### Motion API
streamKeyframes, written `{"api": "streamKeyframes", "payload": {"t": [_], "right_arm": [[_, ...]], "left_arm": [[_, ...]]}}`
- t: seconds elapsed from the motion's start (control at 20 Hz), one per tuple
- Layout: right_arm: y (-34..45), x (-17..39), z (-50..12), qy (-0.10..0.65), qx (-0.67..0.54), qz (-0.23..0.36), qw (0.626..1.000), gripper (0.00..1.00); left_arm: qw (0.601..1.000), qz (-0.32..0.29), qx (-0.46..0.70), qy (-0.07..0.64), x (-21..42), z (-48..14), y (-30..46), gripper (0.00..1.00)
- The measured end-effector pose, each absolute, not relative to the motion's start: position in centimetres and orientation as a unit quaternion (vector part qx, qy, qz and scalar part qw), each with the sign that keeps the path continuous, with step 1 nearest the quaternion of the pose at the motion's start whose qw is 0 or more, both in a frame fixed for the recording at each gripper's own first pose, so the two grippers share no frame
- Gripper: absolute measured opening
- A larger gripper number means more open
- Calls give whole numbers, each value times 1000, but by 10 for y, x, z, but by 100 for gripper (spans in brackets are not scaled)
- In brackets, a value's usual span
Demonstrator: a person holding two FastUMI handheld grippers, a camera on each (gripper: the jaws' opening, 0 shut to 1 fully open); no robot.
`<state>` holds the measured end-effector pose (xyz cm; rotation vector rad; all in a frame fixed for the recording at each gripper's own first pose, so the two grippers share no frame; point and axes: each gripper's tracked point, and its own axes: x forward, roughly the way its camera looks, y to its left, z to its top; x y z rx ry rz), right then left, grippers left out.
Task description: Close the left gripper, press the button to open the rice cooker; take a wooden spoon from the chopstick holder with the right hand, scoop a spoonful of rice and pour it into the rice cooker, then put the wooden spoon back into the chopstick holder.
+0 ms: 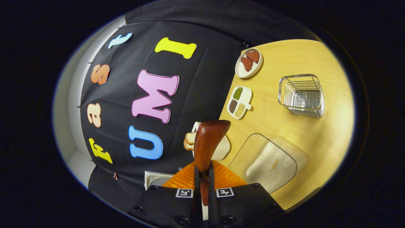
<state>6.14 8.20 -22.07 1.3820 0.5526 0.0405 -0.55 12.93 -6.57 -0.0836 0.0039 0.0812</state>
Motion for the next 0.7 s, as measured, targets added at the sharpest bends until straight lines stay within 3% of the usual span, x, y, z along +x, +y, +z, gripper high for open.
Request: {"api": "streamKeyframes", "payload": {"t": [0.45, 0.7], "right_arm": [[187, 94, -117, 233, 616, 96, 746, 12], [265, 112, -96, 240, 567, 139, 776, 11]], "left_arm": [[997, 63, -36, 1, -12, -72, 159, 98], [997, 73, -40, 4, -14, -78, 173, 98]]}}
